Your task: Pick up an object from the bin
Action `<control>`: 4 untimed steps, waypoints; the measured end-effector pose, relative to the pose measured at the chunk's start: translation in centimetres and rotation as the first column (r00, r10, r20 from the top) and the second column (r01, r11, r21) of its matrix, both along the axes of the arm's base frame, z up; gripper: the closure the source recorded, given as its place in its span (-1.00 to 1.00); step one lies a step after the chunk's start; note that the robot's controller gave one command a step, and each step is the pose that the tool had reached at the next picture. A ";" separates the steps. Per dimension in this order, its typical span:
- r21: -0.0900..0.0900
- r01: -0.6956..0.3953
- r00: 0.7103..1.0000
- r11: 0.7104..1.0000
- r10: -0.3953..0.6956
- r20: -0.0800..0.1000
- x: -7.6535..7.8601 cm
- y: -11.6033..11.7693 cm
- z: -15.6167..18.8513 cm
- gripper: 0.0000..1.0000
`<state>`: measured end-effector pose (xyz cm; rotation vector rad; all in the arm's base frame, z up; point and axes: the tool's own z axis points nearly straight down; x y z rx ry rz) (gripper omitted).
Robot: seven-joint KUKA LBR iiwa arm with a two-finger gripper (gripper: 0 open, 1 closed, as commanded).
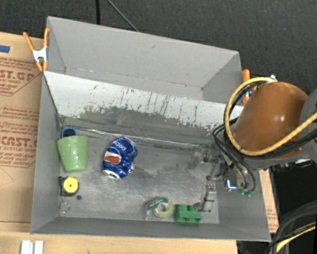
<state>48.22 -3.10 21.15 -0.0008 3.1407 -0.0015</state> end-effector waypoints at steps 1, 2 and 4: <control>0.000 -0.066 0.998 0.998 0.066 -0.007 0.2 -5.5 -8.0 -1.00; 0.006 0.006 1.000 1.000 -0.006 -0.007 0.8 1.6 -14.5 -1.00; 0.000 0.024 1.000 1.000 -0.024 0.004 1.8 -0.9 -10.4 1.00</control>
Offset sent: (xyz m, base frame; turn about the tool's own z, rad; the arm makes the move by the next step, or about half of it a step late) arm 0.0039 -0.0525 -0.0745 -0.0702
